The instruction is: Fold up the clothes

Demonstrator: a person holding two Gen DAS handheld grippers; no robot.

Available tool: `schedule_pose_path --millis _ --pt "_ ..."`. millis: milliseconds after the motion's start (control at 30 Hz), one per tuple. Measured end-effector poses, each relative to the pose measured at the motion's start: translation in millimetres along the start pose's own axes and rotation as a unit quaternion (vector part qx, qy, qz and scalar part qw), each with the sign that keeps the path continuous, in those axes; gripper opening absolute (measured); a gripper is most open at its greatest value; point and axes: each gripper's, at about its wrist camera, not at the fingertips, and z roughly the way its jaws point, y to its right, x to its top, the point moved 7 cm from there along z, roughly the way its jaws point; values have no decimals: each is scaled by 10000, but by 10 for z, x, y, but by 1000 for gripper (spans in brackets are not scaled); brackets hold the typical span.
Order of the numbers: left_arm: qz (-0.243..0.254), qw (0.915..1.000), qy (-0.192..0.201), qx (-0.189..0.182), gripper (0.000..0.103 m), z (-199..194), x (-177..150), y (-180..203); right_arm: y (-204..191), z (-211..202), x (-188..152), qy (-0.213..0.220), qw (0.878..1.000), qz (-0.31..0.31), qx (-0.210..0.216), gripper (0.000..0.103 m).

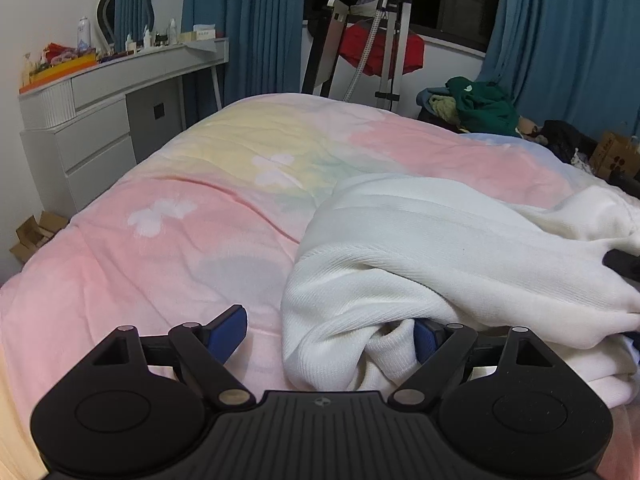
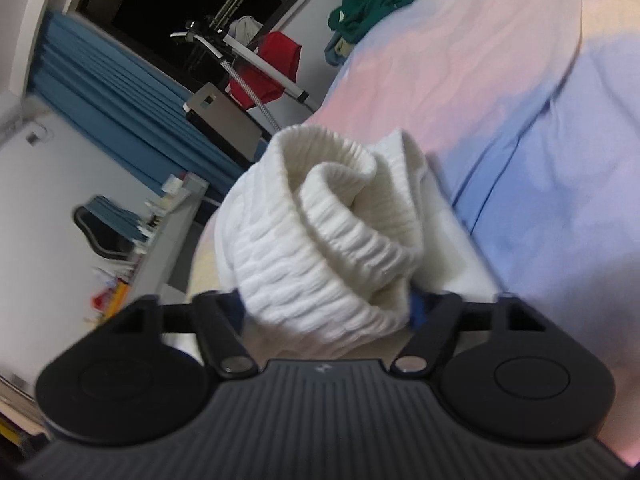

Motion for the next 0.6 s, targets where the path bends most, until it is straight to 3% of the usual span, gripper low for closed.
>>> schedule_pose_path --millis 100,233,467,600 --pt "-55 9996 127 -247 77 -79 19 16 -84 -113 75 222 9995 -230 34 56" --pt "-53 9990 252 -354 79 -201 19 13 -189 -278 169 543 9968 -583 117 55" --pt "-264 9990 104 -339 83 -154 -37 -88 38 -210 100 266 9951 -884 -352 55" --pt "-363 9987 44 -360 83 -149 -39 -131 -52 -279 75 391 9914 -1179 -411 55"
